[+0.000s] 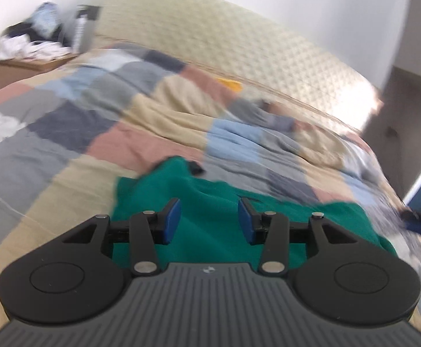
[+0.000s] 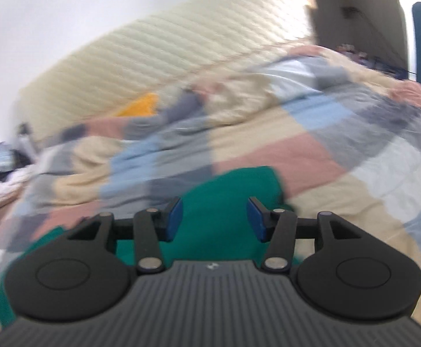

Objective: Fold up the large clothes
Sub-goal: 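Open both grippers and reposition them over the green hoodie bundle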

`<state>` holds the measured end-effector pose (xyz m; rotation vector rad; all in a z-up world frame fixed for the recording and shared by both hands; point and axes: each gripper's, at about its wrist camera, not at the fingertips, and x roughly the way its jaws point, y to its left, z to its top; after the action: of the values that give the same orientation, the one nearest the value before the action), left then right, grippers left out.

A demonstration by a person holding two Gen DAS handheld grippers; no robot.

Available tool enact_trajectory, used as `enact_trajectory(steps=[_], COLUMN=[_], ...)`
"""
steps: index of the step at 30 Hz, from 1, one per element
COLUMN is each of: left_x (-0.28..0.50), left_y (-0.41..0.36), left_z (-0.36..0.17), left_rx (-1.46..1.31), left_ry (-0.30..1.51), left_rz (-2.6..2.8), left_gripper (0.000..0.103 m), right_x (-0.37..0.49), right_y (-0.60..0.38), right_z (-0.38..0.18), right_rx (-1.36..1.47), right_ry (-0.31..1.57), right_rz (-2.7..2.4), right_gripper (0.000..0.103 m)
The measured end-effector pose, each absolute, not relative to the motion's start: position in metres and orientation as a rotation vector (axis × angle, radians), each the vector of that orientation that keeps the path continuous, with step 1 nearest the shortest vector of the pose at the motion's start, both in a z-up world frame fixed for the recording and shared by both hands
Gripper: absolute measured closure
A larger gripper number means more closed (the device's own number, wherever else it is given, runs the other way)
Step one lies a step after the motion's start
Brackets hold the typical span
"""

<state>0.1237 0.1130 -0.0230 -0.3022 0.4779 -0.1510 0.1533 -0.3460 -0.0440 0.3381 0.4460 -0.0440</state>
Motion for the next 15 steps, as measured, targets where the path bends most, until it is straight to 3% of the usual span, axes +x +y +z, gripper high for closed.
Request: enact_trajectory(steps=[8, 15], left_x=[0.115, 0.135], left_y=[0.069, 0.051], left_z=[-0.034, -0.066], left_rx=[-0.197, -0.124], left_ry=[0.522, 0.646], left_rz=[-0.257, -0.293], left_gripper=[0.054, 0.053], right_x=[0.137, 0.152], right_y=[-0.263, -0.249], right_z=[-0.057, -0.082], right_rx=[0.182, 0.15], right_ry=[0.52, 0.601], right_rz=[0.183, 0.21], right_gripper=[0.053, 0.051])
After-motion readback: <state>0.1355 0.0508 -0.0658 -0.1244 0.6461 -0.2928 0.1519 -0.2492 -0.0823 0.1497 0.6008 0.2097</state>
